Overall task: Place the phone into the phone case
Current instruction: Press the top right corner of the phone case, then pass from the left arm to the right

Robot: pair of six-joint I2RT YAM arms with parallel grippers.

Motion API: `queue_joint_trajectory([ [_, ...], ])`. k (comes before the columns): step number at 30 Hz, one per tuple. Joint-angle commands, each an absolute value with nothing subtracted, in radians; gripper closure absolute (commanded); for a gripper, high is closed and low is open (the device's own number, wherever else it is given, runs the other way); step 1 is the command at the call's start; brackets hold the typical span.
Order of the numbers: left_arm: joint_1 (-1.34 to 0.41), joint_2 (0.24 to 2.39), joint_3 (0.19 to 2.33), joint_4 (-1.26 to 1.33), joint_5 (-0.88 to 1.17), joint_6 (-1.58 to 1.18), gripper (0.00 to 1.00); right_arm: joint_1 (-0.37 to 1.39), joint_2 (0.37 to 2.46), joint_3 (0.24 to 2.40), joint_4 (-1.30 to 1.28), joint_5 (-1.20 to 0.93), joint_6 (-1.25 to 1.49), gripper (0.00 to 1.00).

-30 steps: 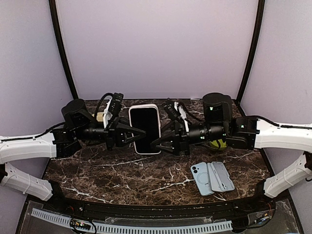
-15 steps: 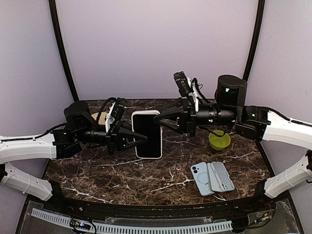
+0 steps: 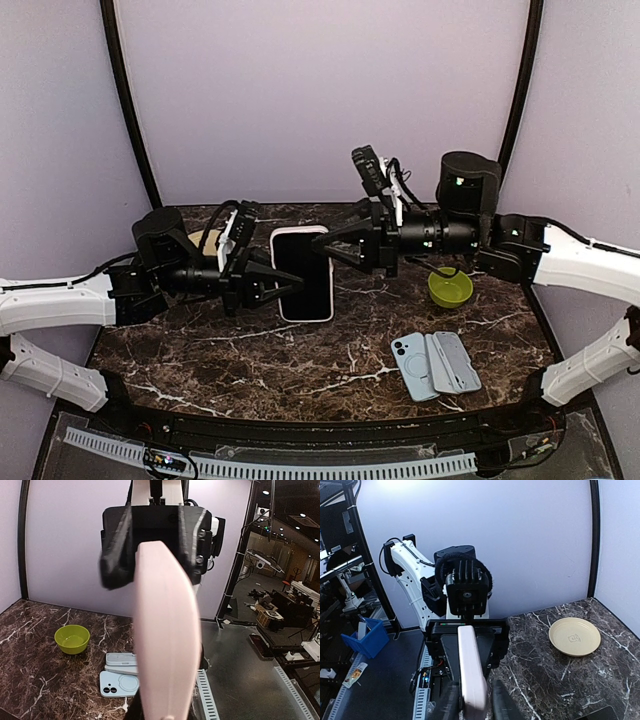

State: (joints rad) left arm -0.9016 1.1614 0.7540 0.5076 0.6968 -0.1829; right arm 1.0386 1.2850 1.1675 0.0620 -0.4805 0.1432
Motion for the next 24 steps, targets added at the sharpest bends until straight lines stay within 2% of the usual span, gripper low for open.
queue_joint_trajectory([
  [1, -0.910, 1.119, 0.772, 0.573, 0.661, -0.174, 1.00, 1.034, 1.254, 1.128, 0.087, -0.436, 0.146, 0.47],
  [3, -0.911, 1.119, 0.772, 0.580, 0.661, -0.172, 1.00, 1.033, 1.245, 1.106, 0.091, -0.433, 0.157, 0.46],
  [7, -0.910, 1.122, 0.774, 0.582, 0.659, -0.172, 1.00, 1.032, 1.249, 1.075, 0.103, -0.444, 0.185, 0.53],
  [13, -0.911, 1.122, 0.774, 0.582, 0.652, -0.171, 1.00, 1.032, 1.255, 1.056, 0.134, -0.463, 0.209, 0.90],
  [15, -0.910, 1.119, 0.772, 0.579, 0.648, -0.169, 1.00, 1.029, 1.252, 1.055, 0.140, -0.459, 0.210, 0.99],
  [16, -0.910, 1.118, 0.772, 0.576, 0.645, -0.169, 1.00, 1.028, 1.250, 1.053, 0.141, -0.460, 0.211, 1.00],
  [21, -0.911, 1.112, 0.768, 0.572, 0.632, -0.164, 1.00, 1.025, 1.248, 1.050, 0.142, -0.462, 0.216, 1.00],
  [24, -0.910, 1.102, 0.758, 0.593, 0.604, -0.169, 1.00, 1.024, 1.246, 1.036, 0.149, -0.444, 0.234, 0.60],
])
